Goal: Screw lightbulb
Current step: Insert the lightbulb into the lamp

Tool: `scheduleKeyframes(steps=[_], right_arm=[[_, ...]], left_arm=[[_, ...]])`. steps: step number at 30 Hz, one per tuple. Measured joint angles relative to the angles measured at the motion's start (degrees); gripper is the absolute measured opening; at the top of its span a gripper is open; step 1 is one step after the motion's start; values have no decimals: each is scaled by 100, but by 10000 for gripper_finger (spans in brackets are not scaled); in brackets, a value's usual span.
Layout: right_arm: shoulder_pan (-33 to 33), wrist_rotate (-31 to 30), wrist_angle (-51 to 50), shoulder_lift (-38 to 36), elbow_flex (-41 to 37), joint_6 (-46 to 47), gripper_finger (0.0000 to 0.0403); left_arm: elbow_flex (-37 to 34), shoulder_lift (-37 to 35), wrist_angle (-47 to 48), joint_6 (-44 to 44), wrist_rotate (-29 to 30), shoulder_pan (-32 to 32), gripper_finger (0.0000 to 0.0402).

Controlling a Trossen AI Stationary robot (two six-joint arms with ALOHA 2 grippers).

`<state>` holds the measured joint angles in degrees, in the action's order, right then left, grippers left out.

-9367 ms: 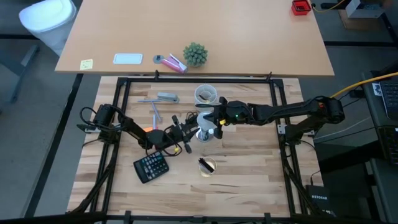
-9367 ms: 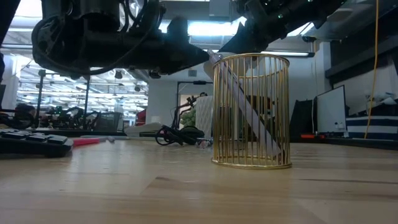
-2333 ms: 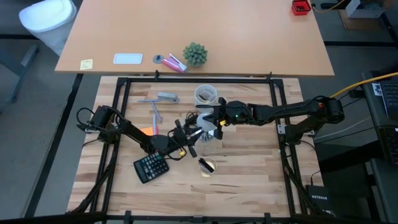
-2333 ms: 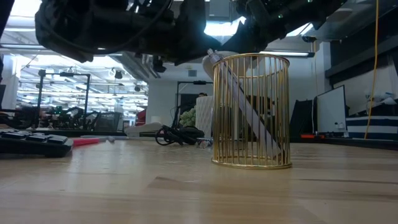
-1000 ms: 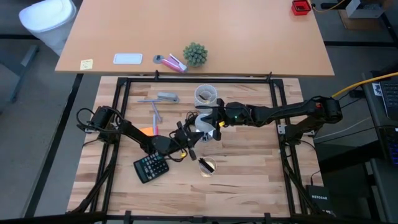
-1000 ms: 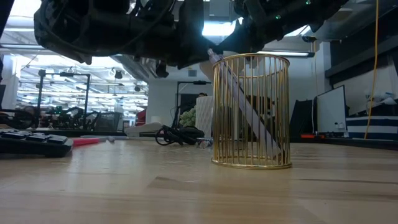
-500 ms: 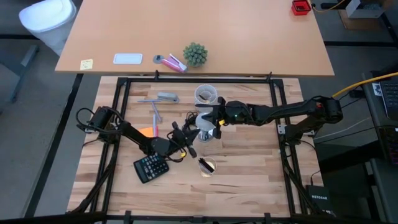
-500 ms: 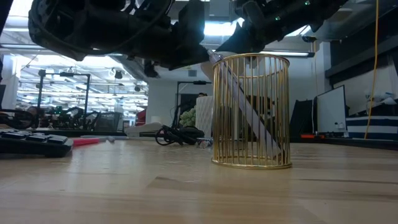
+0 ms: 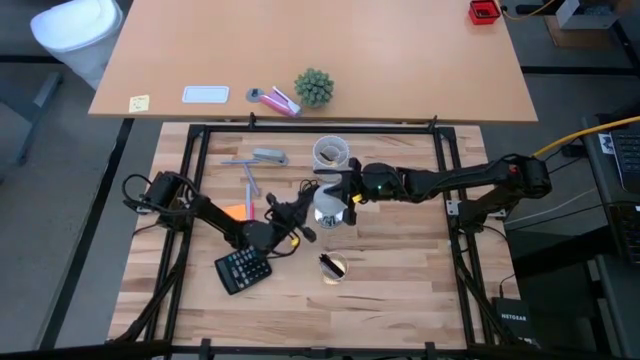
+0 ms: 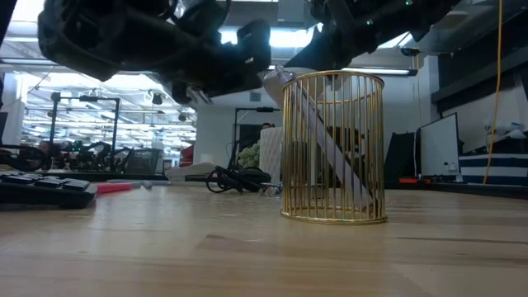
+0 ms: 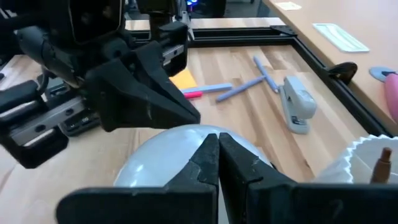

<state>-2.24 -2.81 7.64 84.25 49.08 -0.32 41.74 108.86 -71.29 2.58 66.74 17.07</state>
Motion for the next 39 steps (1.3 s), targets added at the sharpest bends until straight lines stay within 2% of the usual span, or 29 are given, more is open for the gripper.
scheduleKeyframes(steps=[9,12,18,27,34,39], right_arm=[[2,-23,1,0,0,0,5],[2,-46,2,0,0,0,5],[2,-52,1,0,0,0,5],[2,-57,2,0,0,0,5],[2,-59,2,0,0,0,5],[-4,-101,2,2,0,0,5]], left_arm=[[0,0,-977,-1194,-17,357,3],[0,0,-1026,-1232,-437,399,1],[0,0,-1028,-901,-1914,251,3],[4,0,-368,187,-2720,-75,3],[4,0,-157,344,-2718,-106,3],[9,0,-138,334,-2159,-99,3]])
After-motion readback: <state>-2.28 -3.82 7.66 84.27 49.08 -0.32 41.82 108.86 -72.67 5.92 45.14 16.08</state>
